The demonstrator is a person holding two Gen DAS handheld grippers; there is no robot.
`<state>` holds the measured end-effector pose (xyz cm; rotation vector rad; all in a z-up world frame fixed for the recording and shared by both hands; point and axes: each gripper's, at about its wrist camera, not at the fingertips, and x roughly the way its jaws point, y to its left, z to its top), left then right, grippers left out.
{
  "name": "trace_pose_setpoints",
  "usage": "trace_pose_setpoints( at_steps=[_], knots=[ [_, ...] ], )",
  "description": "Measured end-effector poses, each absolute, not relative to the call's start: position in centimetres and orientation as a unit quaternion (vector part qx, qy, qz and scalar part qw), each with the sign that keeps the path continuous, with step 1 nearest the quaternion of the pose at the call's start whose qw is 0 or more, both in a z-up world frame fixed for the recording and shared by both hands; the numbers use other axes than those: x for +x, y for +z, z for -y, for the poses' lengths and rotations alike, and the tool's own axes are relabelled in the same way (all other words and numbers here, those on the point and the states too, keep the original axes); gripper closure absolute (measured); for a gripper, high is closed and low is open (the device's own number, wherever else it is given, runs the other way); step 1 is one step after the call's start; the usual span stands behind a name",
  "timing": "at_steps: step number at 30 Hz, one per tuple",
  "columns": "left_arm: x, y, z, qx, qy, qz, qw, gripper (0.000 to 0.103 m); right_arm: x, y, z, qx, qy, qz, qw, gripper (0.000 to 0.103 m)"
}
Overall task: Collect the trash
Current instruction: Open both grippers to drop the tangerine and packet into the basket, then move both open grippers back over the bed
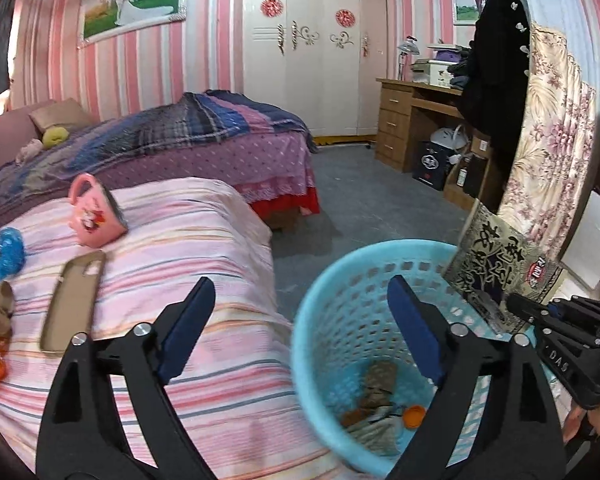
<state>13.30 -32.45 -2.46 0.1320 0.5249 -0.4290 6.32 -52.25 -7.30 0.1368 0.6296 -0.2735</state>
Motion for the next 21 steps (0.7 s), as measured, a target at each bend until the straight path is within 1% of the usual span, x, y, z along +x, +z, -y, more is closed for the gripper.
trace_pose_setpoints(
  at_steps=[4,5,6,7,8,9,10,11,12,14,15,21],
  knots=[
    [13.0,-2.0,30.3,0.068,-0.190,-0.252,0.947,0.012,6.7,-7.3,51.6,0.060,-0.134,-0.312,0.939,0.095],
    [12.9,-2.0,29.7,0.068,-0.184,-0.252,0.948,0.011,7.0,-7.3,51.3,0.055,-0.136,-0.317,0.937,0.090],
    [12.9,-1.9,29.2,0.069,-0.179,-0.251,0.949,0.010,7.1,-7.4,51.2,0.053,-0.138,-0.319,0.936,0.072],
    [12.8,-1.9,28.5,0.068,-0.172,-0.251,0.950,0.009,7.2,-7.4,51.0,0.049,-0.141,-0.320,0.936,0.059],
    [12.7,-1.9,27.9,0.067,-0.166,-0.252,0.951,0.009,7.2,-7.2,50.6,0.044,-0.149,-0.311,0.938,0.038],
    [12.6,-1.9,27.1,0.065,-0.160,-0.253,0.952,0.009,7.1,-6.9,50.3,0.041,-0.152,-0.307,0.939,0.035],
    [12.5,-1.9,26.2,0.064,-0.153,-0.253,0.953,0.009,7.2,-6.9,50.2,0.040,-0.152,-0.306,0.939,0.035],
    [12.4,-1.9,25.5,0.063,-0.149,-0.254,0.954,0.009,7.2,-6.7,49.9,0.040,-0.155,-0.305,0.939,0.033],
    [12.4,-1.9,24.6,0.062,-0.143,-0.254,0.955,0.009,7.2,-6.7,49.7,0.040,-0.160,-0.303,0.939,0.026],
    [12.3,-1.9,23.4,0.060,-0.132,-0.256,0.956,0.008,7.3,-6.5,49.3,0.038,-0.170,-0.298,0.939,0.017],
    [12.3,-1.8,22.7,0.057,-0.127,-0.258,0.956,0.007,7.4,-6.4,49.0,0.036,-0.175,-0.296,0.938,0.015],
    [11.7,-1.2,18.6,0.051,-0.099,-0.251,0.962,0.006,8.5,-5.8,46.5,0.016,-0.179,-0.297,0.938,0.012]
  ],
)
